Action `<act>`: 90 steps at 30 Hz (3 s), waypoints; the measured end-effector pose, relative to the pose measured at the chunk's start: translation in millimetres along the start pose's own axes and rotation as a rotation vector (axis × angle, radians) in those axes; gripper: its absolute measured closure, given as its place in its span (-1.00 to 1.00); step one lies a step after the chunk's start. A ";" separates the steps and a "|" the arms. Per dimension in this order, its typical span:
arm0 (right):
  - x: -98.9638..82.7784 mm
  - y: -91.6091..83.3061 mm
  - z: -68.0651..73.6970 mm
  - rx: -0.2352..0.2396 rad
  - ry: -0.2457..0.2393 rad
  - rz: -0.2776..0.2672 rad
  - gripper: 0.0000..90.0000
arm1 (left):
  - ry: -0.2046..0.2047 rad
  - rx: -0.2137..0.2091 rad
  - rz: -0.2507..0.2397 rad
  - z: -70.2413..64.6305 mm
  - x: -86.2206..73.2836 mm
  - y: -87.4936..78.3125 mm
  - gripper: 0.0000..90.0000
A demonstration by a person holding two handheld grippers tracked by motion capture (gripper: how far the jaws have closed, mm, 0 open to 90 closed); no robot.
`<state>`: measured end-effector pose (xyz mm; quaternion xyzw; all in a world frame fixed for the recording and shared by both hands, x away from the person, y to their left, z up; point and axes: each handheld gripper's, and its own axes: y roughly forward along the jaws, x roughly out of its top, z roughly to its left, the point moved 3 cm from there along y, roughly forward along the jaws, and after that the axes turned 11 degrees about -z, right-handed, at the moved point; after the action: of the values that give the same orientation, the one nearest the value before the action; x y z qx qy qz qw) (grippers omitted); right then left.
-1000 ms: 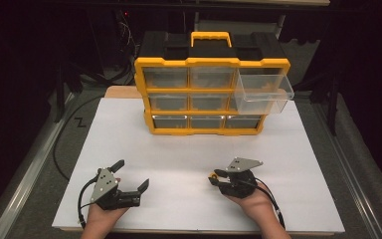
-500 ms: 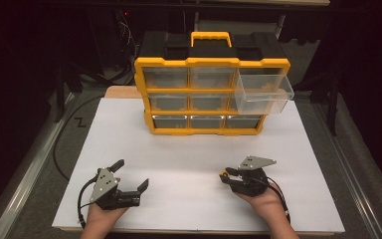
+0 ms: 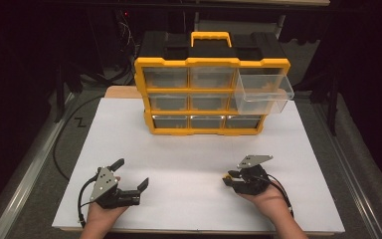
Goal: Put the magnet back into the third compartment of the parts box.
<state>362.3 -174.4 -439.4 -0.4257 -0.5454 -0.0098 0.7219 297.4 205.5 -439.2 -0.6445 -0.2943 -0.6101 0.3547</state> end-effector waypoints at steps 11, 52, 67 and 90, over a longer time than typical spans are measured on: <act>5.8 -8.2 -1.9 0.003 -0.048 0.087 0.45 | 0.000 -0.004 0.001 -0.2 -0.3 1.0 -1.00; 16.7 -28.1 -9.4 0.137 -0.113 0.265 0.45 | 0.016 -0.003 0.003 -0.5 -0.7 1.4 -1.00; 29.0 -40.9 -12.4 0.162 -0.133 0.275 0.45 | 0.019 -0.006 0.006 -0.9 -1.0 1.5 -1.00; 59.0 -60.3 -17.4 0.168 -0.165 0.289 0.45 | 0.018 -0.006 -0.004 -1.4 -0.2 1.6 -1.00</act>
<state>370.9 -197.1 -356.8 -0.4371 -0.5348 0.1748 0.7017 297.8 203.4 -439.6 -0.6396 -0.2905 -0.6174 0.3540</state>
